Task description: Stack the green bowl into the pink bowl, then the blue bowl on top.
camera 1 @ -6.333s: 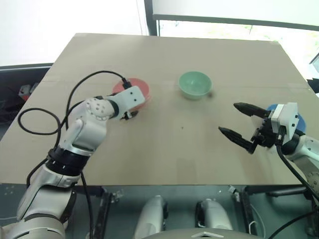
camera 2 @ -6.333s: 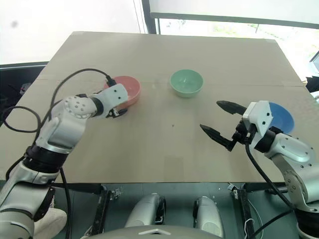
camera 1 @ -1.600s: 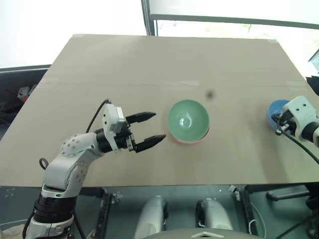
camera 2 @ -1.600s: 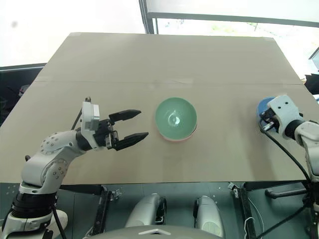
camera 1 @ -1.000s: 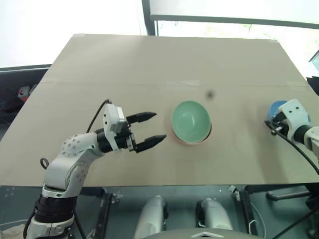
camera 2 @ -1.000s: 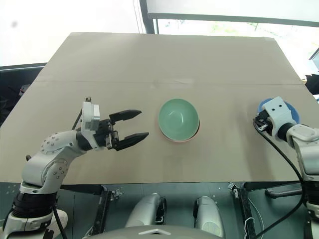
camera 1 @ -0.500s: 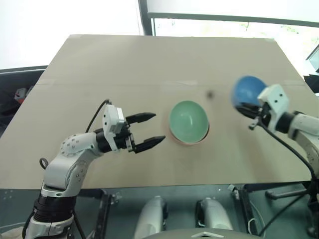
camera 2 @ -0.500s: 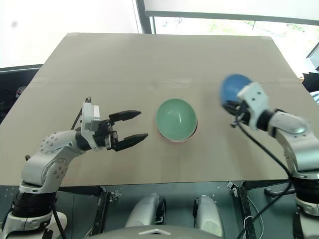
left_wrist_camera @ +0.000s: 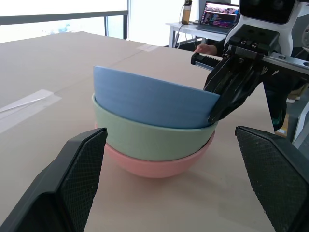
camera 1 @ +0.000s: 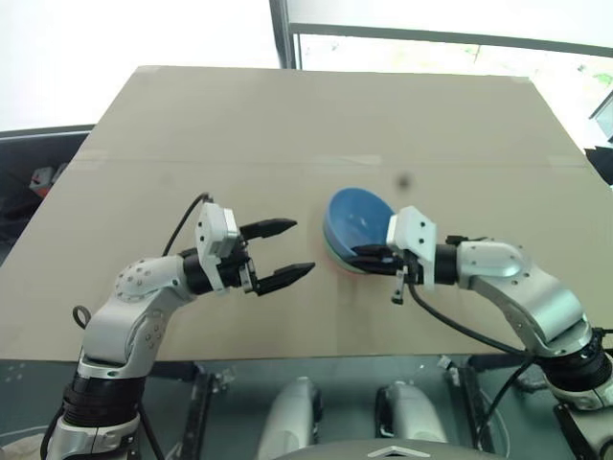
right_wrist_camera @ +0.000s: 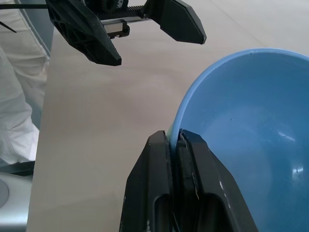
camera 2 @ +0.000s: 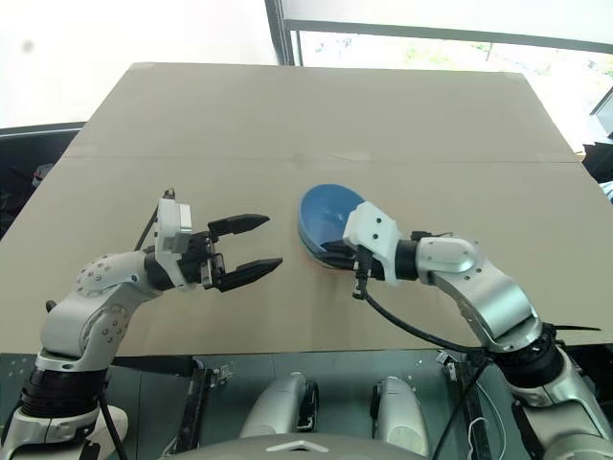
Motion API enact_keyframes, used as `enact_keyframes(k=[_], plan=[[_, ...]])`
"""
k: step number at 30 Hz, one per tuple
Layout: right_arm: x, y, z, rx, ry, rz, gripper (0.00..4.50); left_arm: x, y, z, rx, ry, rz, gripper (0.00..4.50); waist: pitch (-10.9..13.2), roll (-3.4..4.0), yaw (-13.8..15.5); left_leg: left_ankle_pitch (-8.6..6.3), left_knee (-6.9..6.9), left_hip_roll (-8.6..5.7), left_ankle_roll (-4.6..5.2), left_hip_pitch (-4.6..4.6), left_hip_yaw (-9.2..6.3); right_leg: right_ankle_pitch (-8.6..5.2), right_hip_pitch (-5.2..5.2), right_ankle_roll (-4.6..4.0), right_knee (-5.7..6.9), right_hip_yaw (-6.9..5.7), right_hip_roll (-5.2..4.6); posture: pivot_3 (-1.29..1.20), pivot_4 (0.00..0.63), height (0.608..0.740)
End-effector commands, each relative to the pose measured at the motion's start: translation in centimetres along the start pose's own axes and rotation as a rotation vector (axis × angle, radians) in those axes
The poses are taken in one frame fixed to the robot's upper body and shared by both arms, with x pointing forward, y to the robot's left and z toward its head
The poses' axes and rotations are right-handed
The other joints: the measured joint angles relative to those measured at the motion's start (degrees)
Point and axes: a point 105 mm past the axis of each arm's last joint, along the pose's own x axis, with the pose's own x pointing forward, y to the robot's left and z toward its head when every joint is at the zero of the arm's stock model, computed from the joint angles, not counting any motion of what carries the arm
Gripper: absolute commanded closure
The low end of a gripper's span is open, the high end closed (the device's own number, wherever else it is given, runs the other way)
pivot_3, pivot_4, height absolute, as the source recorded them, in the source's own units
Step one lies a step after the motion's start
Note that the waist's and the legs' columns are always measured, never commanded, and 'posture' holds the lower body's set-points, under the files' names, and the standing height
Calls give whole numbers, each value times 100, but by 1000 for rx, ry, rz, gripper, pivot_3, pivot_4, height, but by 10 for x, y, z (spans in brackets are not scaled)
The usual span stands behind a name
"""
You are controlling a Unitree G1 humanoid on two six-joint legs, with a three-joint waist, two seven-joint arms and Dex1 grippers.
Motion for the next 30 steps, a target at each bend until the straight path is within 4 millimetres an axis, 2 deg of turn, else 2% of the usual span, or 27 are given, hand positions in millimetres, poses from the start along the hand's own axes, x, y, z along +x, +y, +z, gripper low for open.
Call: enact_keyframes(k=[1,4,6,9,11,14,18,19,20,21,22,23,30], plan=[[-4,4,20,-23,-59,67,3546,-1,-4,14,54,-25,0,0,0,0,7,0,0,0,0,0,0,0,0,0,0,0,-1,0,150,740],[-9,-2,22,-48,-55,28,2322,0,-5,15,53,-26,4,0,0,0,7,0,0,0,0,-1,-3,0,1,0,-1,-2,-1,0,150,740],[-20,-5,24,-36,-53,10,1401,-1,-5,15,55,-25,13,0,0,0,5,0,0,0,0,-1,-1,0,1,0,-1,-1,-2,0,150,740],[-43,-14,30,-7,-89,-66,1401,-2,-5,16,48,-22,23,0,0,-1,17,0,0,0,0,-1,-3,0,1,0,0,-2,-2,0,150,740],[-66,-21,29,26,-86,-137,1401,-5,-6,16,48,-19,25,0,0,-1,11,-1,-1,0,0,-2,-1,0,2,0,-2,-1,-3,0,150,740],[-104,-27,14,56,-9,-249,1401,-15,-5,15,47,-12,44,0,0,-1,31,-1,-3,0,2,-6,-4,0,2,0,-8,-4,-4,0,150,740],[-154,-20,-17,159,151,-333,1401,-36,1,9,22,53,93,0,-1,0,16,-2,-5,1,3,0,1,0,3,-1,-9,-1,-4,0,150,740],[-168,-19,-23,204,169,-365,1001,-43,1,7,17,81,99,0,0,0,15,-2,-8,2,3,2,2,0,3,-1,-10,0,-4,0,150,740],[-178,-18,-27,232,179,-385,887,-48,2,7,15,101,101,0,-1,-1,16,-2,-8,2,3,1,2,0,3,-1,-9,1,-4,0,150,740],[-184,-16,-29,254,184,-396,633,-51,2,6,20,118,102,0,-1,-1,15,-2,-8,3,3,1,2,0,4,-1,-10,1,-4,0,150,740],[-189,-11,-34,268,201,-397,154,-55,2,5,33,140,107,0,-1,0,10,-3,-8,3,4,3,4,0,5,-1,-10,3,-4,0,150,740],[-194,-9,-38,253,222,-417,70,-58,3,5,29,152,110,0,-1,1,11,-3,-7,2,4,6,8,0,4,0,-9,7,-4,0,150,740],[-202,-1,-45,251,225,-459,70,-65,6,3,58,221,110,0,-4,-2,13,-3,-7,6,5,11,7,-1,6,-1,-6,14,-2,0,150,740]])
